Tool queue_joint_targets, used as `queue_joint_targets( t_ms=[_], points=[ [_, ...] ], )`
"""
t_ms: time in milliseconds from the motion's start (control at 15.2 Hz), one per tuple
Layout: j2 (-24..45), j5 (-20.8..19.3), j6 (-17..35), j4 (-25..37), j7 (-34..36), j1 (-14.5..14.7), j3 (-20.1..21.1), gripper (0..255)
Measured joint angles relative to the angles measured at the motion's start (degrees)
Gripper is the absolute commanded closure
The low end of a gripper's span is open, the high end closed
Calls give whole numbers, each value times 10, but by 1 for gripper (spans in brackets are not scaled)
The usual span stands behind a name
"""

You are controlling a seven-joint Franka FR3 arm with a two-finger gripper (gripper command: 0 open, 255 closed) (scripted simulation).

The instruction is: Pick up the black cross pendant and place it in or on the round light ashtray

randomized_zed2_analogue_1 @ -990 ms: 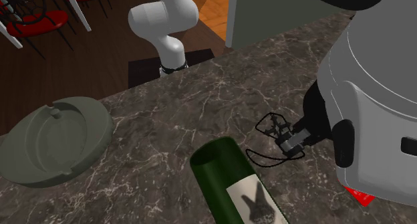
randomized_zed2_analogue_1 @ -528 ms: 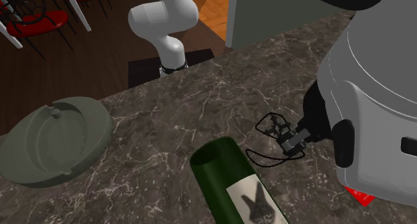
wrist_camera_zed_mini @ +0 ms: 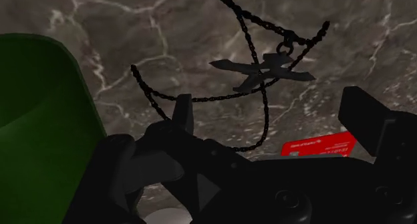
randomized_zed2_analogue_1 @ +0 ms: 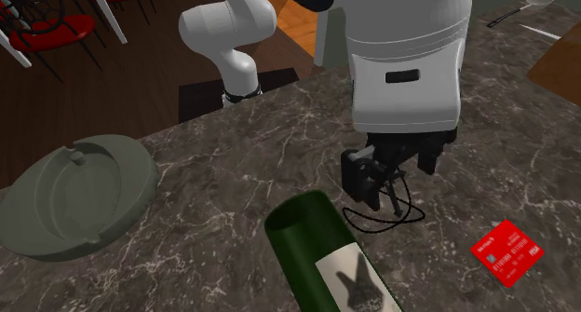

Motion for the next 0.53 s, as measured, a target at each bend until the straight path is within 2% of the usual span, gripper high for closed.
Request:
queue_joint_targets(
  t_ms=[264,528],
  points=[
    [12,2,47,-18,-2,2,3,0],
    [17,2,54,-20,-1,2,4,0]
  ],
)
